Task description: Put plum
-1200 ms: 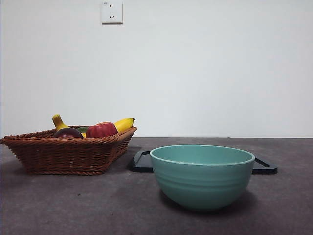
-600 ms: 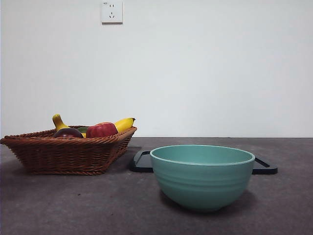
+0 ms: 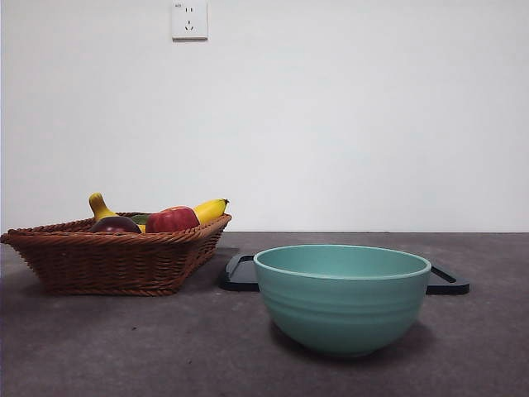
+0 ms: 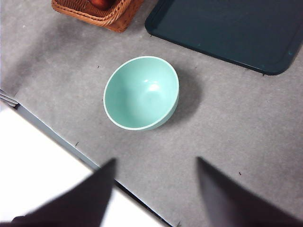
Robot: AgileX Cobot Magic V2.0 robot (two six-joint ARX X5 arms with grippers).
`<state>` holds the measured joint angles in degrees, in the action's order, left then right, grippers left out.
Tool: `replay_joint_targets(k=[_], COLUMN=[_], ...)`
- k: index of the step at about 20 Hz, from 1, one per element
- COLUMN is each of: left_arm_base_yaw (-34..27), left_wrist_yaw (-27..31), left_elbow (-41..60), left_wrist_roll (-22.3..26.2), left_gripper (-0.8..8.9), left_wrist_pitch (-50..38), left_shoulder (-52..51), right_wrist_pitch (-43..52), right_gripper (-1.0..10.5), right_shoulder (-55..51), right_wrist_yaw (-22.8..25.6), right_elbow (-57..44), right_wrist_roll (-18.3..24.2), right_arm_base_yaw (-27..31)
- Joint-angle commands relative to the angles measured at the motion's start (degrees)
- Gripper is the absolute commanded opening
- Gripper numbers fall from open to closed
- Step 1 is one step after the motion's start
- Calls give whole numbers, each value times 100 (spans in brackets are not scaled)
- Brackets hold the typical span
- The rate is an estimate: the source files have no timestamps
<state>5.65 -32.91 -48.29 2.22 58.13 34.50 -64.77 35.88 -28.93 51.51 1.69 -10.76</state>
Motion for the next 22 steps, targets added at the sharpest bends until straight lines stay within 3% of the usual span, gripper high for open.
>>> replay_joint_targets(k=[1,12,22], left_arm_base_yaw=[11,11,479], left_wrist_yaw=[-11,236,1217], left_elbow=[-116,-409,-1716], left_wrist_roll=[-26,-184,-356], left_gripper=[438,436,431], left_wrist_pitch=[-48,-190,-761], left_shoulder=[31,514,2662], right_wrist_pitch=[44,44,44], right_gripper=[373,373,373], right_shoulder=[39,39,39], right_wrist_yaw=[-17,-20,-20], right_elbow=[109,109,109], right_wrist_roll=[20,-20,-20], right_arm_base_yaw=[-15,-15,-15])
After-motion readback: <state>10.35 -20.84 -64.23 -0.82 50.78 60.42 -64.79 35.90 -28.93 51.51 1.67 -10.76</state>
